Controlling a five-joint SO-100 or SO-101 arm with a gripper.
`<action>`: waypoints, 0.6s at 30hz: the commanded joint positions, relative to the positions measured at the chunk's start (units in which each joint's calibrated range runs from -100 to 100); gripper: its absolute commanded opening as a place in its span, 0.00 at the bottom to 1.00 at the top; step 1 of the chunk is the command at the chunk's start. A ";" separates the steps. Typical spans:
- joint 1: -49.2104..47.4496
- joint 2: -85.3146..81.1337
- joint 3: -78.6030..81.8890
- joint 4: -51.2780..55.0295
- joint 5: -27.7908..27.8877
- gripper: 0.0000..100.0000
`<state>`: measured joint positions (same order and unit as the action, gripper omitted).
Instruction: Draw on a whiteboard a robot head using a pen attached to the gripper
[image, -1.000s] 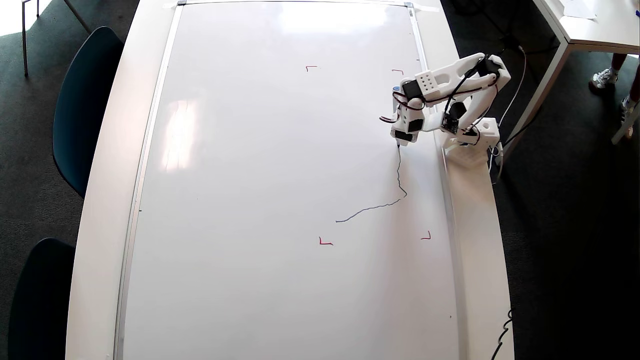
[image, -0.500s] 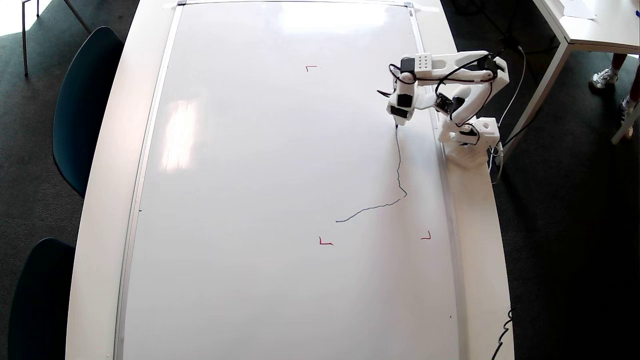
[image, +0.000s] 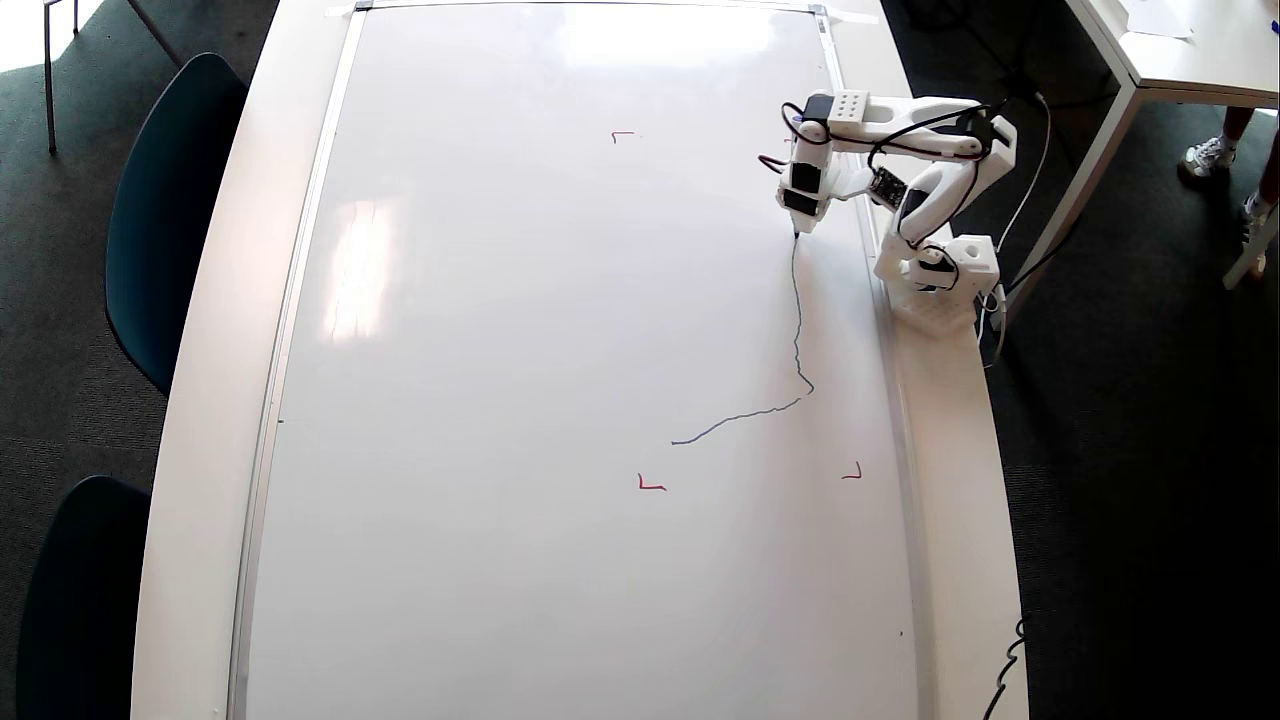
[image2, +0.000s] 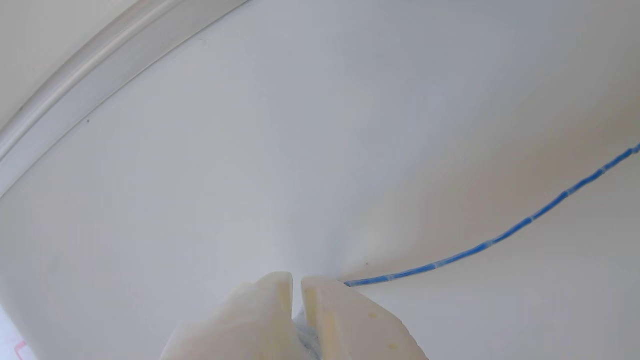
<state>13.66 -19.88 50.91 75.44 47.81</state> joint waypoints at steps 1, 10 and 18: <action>-0.17 0.03 -1.86 -3.76 0.31 0.01; -2.75 6.10 -6.13 -9.15 0.05 0.01; -4.45 18.41 -20.57 -9.15 -0.06 0.01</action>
<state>10.13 -6.07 36.57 67.65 47.81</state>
